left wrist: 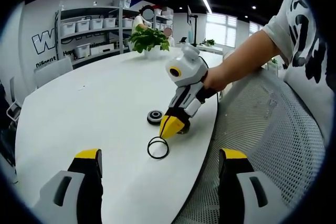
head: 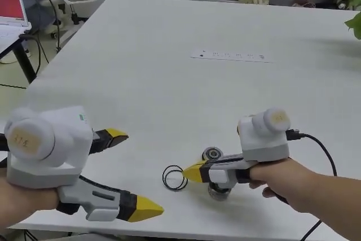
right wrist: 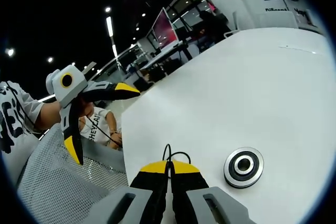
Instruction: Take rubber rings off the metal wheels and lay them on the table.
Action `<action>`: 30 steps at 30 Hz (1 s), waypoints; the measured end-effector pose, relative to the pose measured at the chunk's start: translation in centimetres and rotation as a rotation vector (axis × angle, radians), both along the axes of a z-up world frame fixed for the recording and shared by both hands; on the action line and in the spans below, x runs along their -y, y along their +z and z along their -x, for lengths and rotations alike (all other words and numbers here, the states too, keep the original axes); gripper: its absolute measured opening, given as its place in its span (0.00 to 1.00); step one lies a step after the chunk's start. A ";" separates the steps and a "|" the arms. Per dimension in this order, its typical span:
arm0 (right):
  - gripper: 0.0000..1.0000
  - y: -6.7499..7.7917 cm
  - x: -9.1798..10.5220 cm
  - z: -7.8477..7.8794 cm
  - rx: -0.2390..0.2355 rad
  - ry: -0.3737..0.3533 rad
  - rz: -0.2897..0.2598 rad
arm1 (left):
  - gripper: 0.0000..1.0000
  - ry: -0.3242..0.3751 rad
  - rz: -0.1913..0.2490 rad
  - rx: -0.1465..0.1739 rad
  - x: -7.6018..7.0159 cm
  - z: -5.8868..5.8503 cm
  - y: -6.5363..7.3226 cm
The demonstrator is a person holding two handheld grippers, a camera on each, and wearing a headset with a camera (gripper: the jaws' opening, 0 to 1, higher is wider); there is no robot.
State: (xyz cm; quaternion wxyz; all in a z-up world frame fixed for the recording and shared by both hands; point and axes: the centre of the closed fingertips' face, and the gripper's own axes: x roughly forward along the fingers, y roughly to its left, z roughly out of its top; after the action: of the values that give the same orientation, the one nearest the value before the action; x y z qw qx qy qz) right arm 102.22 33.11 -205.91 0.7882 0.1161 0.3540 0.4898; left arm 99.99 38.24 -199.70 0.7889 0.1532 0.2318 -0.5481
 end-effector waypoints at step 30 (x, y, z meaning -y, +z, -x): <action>0.00 -1.0 0.6 0.0 -0.015 -0.025 0.033 | 0.91 0.001 -0.013 -0.012 -0.3 0.2 -0.6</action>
State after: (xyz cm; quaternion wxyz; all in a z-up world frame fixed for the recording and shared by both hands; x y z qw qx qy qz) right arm 102.26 32.50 -206.87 0.7935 0.1111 0.3666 0.4729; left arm 99.81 38.51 -200.25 0.7867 0.1548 0.2401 -0.5473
